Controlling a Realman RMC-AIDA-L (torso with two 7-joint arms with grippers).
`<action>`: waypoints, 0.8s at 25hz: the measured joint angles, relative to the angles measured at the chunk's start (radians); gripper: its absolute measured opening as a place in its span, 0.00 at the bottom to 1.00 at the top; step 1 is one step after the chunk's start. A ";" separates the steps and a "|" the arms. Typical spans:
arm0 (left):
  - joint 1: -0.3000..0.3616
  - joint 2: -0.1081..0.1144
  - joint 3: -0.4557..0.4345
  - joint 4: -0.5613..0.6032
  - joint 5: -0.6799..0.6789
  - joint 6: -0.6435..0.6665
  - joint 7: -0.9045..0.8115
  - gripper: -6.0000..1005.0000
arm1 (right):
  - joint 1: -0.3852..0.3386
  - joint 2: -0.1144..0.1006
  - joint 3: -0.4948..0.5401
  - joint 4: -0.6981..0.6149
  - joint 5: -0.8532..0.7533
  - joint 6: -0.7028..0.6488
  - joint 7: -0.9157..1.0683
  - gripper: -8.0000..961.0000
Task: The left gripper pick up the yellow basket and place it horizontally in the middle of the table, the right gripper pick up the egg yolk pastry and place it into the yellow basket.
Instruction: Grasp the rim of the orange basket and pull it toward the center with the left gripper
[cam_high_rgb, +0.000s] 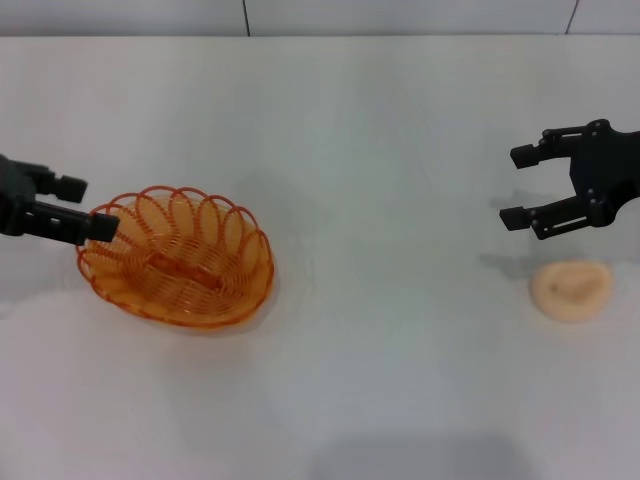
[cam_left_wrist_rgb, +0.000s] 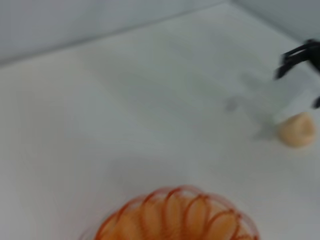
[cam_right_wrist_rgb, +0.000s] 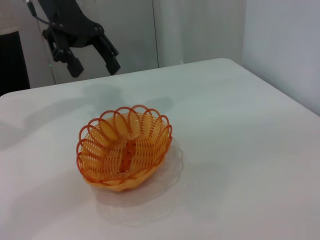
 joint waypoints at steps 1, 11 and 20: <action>-0.014 0.000 0.000 0.007 0.036 0.000 -0.049 0.85 | 0.000 0.001 0.000 0.000 0.000 0.000 -0.002 0.89; -0.091 -0.017 0.003 0.011 0.331 -0.060 -0.262 0.85 | -0.002 0.020 0.000 0.000 -0.001 0.006 -0.032 0.89; -0.121 -0.039 0.038 -0.103 0.368 -0.205 -0.259 0.80 | 0.000 0.029 0.000 0.000 -0.001 0.012 -0.036 0.88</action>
